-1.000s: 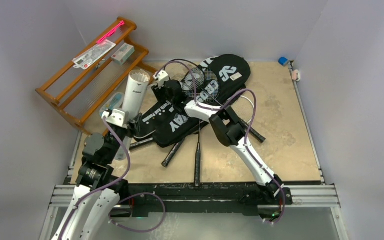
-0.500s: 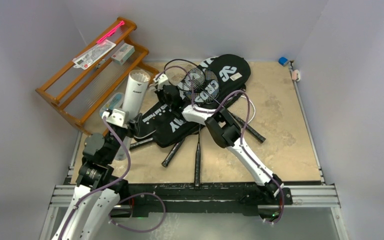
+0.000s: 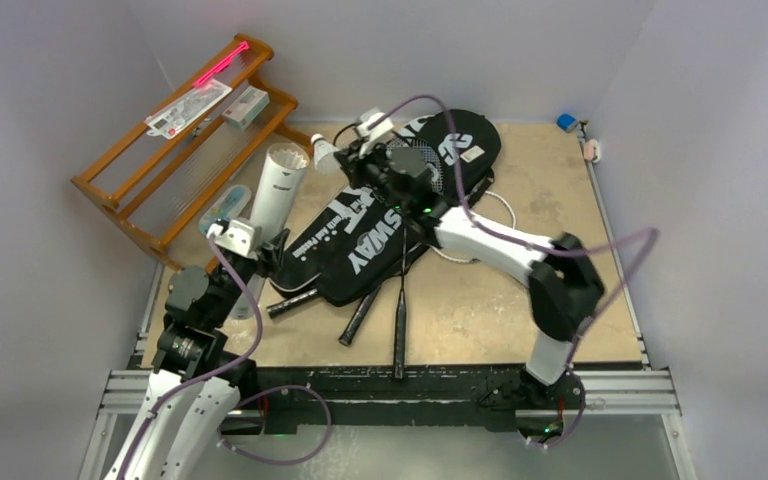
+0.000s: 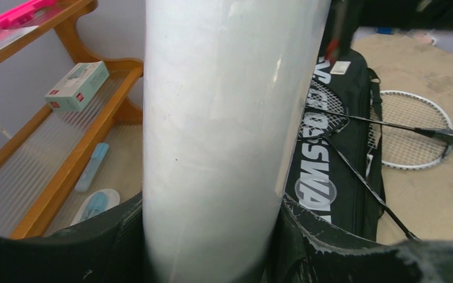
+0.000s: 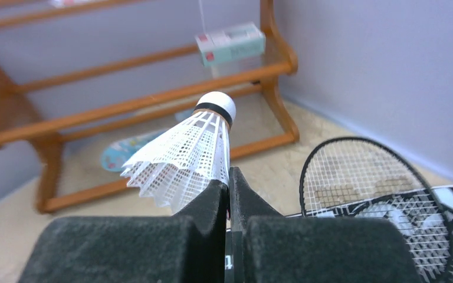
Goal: Pack up the badminton gear
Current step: Pick up the shuttlecock at the center of the board, then place the shuttlecock at the shuttle tube.
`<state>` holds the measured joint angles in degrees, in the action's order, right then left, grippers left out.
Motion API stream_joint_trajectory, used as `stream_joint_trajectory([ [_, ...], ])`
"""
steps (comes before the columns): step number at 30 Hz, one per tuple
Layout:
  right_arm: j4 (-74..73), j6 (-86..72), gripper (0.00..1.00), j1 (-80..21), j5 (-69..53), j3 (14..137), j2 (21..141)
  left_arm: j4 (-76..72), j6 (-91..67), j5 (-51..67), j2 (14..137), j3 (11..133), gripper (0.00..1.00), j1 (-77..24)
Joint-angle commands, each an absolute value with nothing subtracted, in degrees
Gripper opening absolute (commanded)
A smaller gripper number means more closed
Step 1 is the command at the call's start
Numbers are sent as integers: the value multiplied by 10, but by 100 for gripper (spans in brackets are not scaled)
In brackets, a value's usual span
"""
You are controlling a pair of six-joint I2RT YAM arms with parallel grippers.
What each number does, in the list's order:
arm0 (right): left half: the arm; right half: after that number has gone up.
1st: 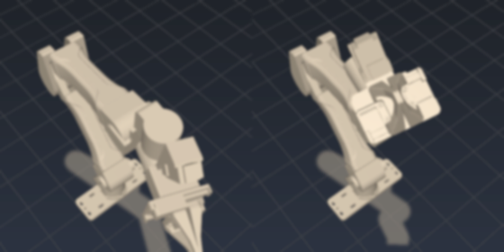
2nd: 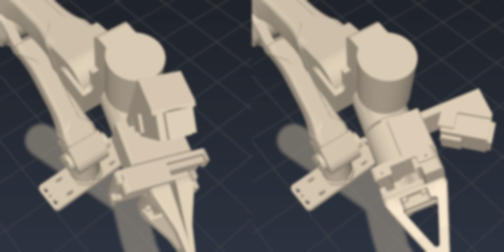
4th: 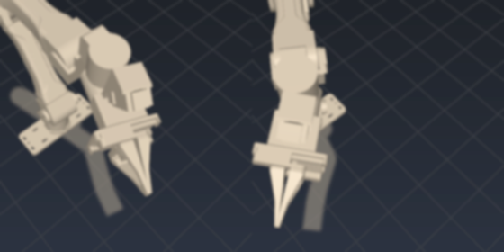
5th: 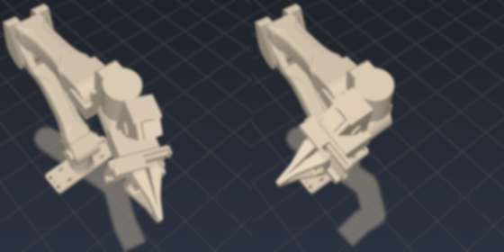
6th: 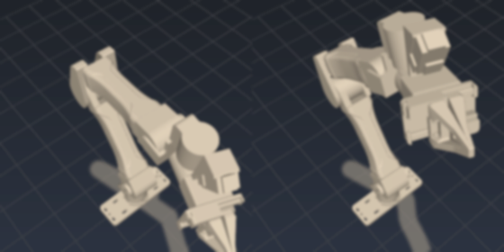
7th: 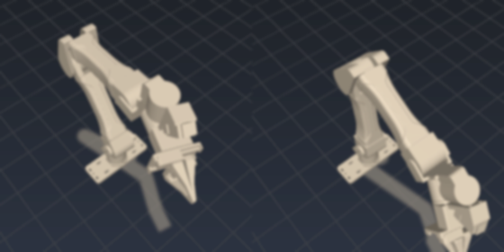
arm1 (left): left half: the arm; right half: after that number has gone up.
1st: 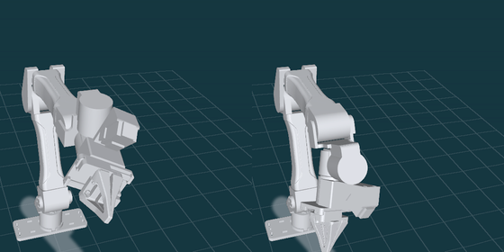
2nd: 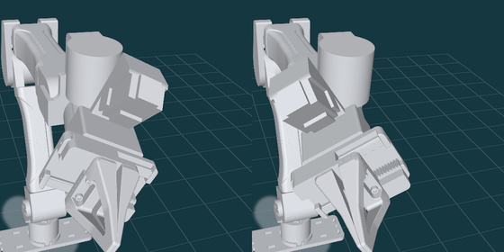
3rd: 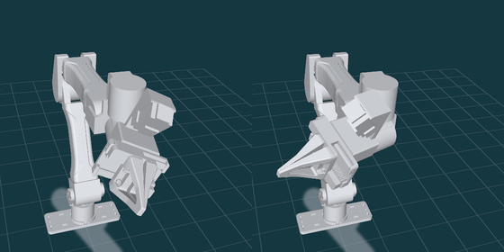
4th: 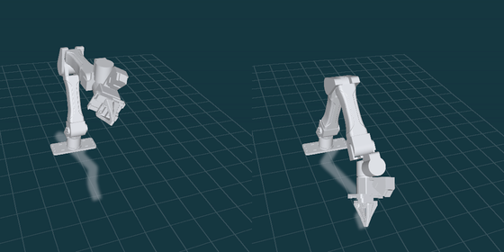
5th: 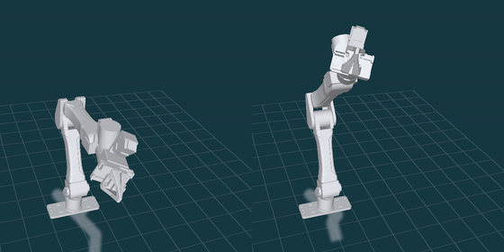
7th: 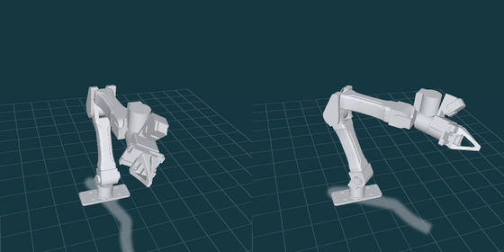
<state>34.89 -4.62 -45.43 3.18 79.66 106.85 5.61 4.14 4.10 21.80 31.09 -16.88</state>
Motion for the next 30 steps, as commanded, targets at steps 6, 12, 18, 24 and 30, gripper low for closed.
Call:
stream_joint_trajectory([
  [6, 22, -84, 0, -452, -13, 722, 771, 9, 92, 243, 237, 297, 46, -165],
  [12, -196, -123, 0, -452, -61, 721, 610, 9, 157, 481, 299, 294, 40, -165],
  [18, -348, -151, 0, -453, -112, 733, 480, 40, 181, 520, 317, 304, 40, -165],
  [24, -415, -149, 0, -453, -241, 754, 469, 43, 189, 604, 318, 302, 39, -165],
  [30, -398, -172, 0, -453, -286, 766, 479, 29, 193, 680, 339, 296, 38, -165],
])
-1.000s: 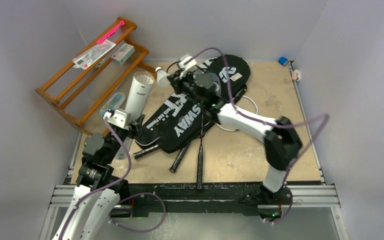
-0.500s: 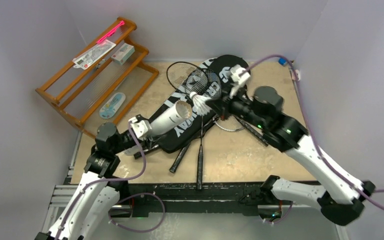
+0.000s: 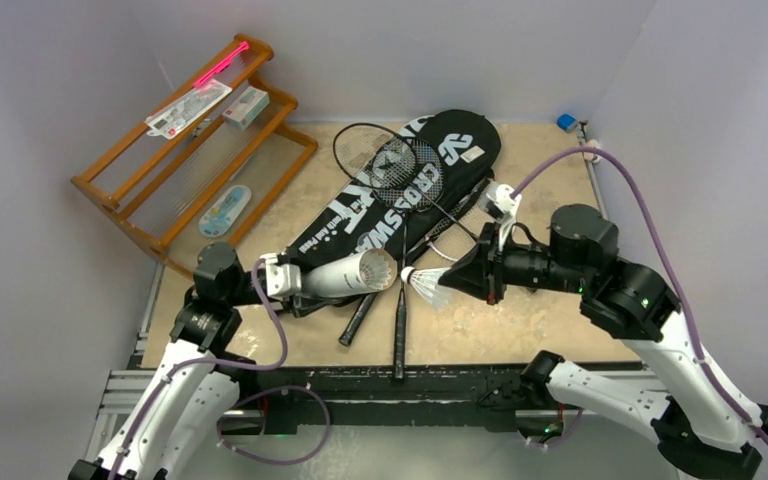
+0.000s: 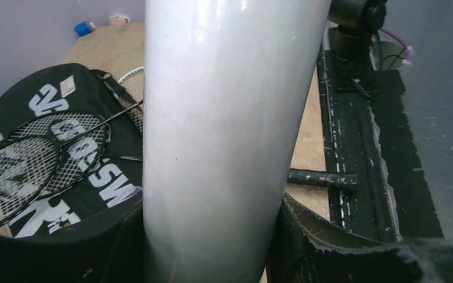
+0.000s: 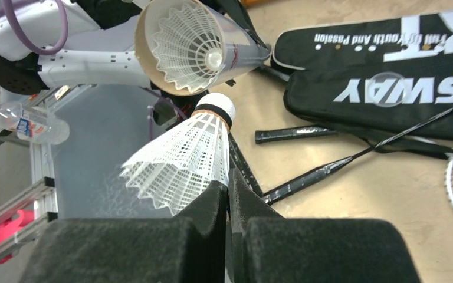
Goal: Pack up the badminton gear
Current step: Place the shuttlecock at the shuttle tube.
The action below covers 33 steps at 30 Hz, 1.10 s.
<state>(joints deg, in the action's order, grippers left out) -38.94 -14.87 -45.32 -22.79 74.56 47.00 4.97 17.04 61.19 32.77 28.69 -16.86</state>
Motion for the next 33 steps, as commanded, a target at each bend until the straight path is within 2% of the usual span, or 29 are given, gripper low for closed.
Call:
stream_joint_trajectory([
  [1, -395, -174, 0, -453, -286, 769, 480, 39, 200, 677, 342, 299, 38, -165],
  [12, -373, -175, 0, -453, -307, 793, 515, 66, 212, 638, 350, 300, 38, -165],
  [20, -406, -152, 0, -452, -254, 830, 523, 89, 221, 590, 351, 305, 38, -166],
  [33, -339, -164, 0, -452, -300, 821, 590, 88, 222, 612, 351, 303, 38, -166],
])
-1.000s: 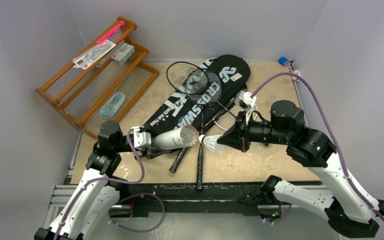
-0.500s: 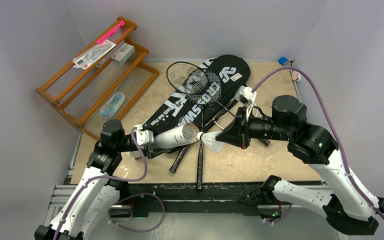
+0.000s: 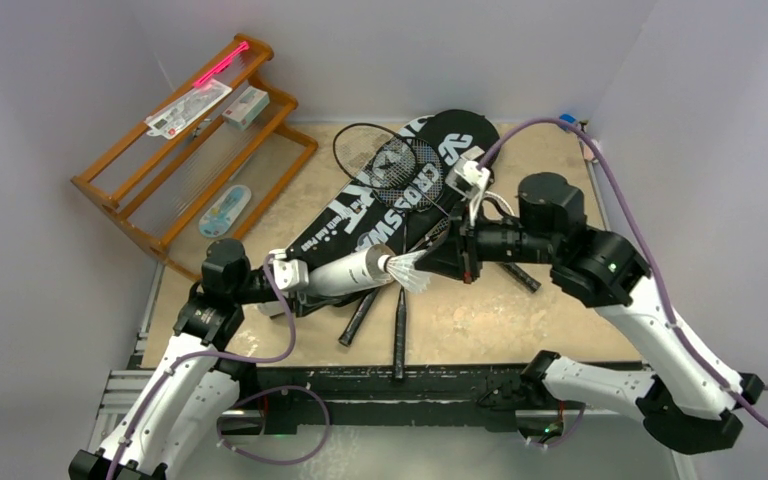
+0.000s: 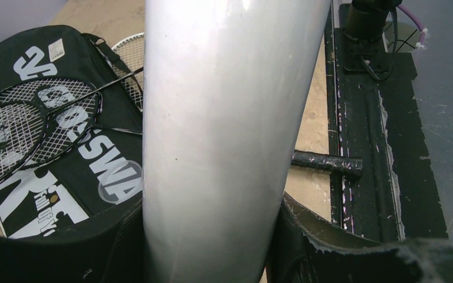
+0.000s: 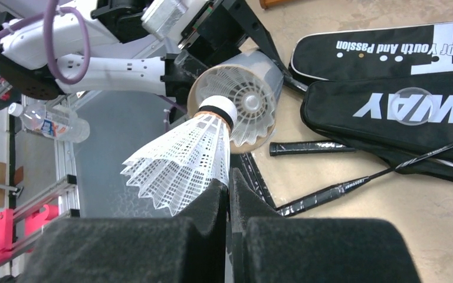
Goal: Pack up the badminton gear
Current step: Place the shuttlecock at the shuttle tube.
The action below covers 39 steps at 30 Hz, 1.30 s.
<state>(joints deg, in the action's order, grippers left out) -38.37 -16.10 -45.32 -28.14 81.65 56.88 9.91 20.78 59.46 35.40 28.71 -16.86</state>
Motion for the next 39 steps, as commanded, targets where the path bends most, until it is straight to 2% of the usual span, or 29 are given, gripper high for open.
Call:
stream_joint_trajectory([
  [1, -339, -163, 0, -453, -299, 822, 600, 88, 223, 612, 351, 304, 38, -166],
  [2, -338, -161, 0, -453, -299, 825, 612, 88, 223, 612, 352, 304, 38, -166],
  [3, -340, -160, 9, -452, -296, 831, 626, 88, 222, 612, 351, 303, 38, -166],
  [5, -341, -162, 36, -452, -284, 843, 654, 88, 222, 613, 351, 303, 38, -166],
  [6, -342, -162, 45, -452, -281, 848, 667, 89, 223, 613, 352, 303, 38, -166],
  [10, -340, -154, 61, -453, -278, 851, 695, 90, 224, 608, 349, 304, 38, -166],
  [27, -256, -174, 62, -462, -241, 761, 697, 81, 212, 595, 343, 304, 38, -166],
  [39, -218, -177, 65, -499, -182, 747, 706, 79, 201, 581, 340, 305, 38, -166],
])
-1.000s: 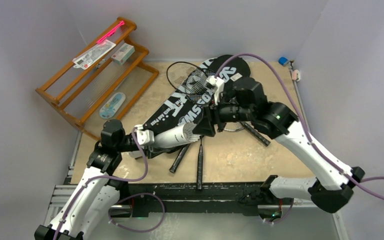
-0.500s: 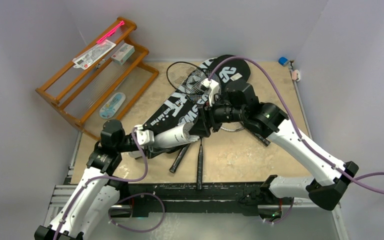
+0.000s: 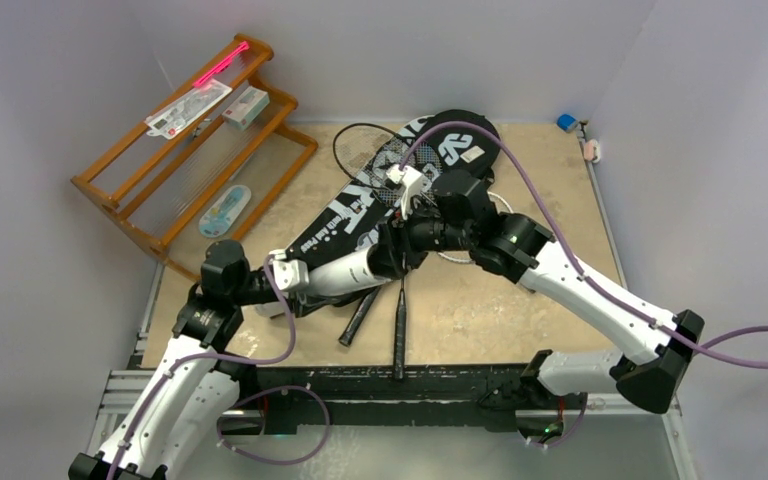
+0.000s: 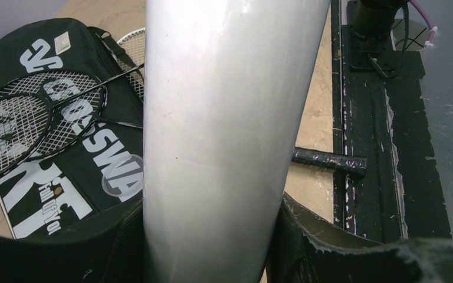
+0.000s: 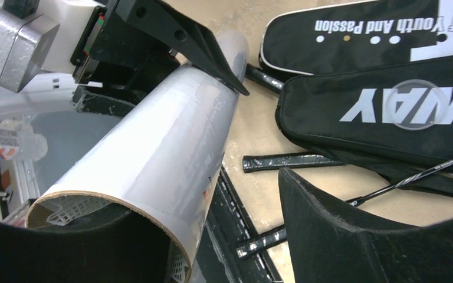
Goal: Pack up the badminton gear
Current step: Place the shuttlecock at the shuttle tube.
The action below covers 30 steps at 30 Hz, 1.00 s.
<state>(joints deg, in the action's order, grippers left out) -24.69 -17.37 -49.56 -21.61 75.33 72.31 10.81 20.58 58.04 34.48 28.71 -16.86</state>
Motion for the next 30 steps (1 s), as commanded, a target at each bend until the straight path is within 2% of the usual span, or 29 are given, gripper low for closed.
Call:
stream_joint_trajectory([
  [1, -216, -176, 67, -499, -172, 747, 696, 81, 201, 575, 340, 306, 38, -165],
  [6, -242, -168, 79, -498, -142, 768, 637, 88, 198, 553, 339, 310, 38, -165],
  [9, -268, -158, 81, -498, -113, 787, 609, 92, 188, 533, 338, 313, 38, -165],
  [12, -286, -156, 81, -498, -62, 784, 575, 95, 138, 451, 336, 325, 42, -165],
  [16, -249, -165, 79, -498, 19, 706, 506, 124, 112, 337, 340, 355, 41, -161],
  [22, -160, -204, 68, -498, 85, 567, 477, 121, 103, 234, 293, 347, 40, -154],
  [26, -48, -196, 65, -498, 66, 484, 529, 120, 88, 132, 263, 345, 40, -152],
  [30, 43, -181, 57, -498, 45, 467, 637, 124, 21, 31, 249, 361, 40, -150],
])
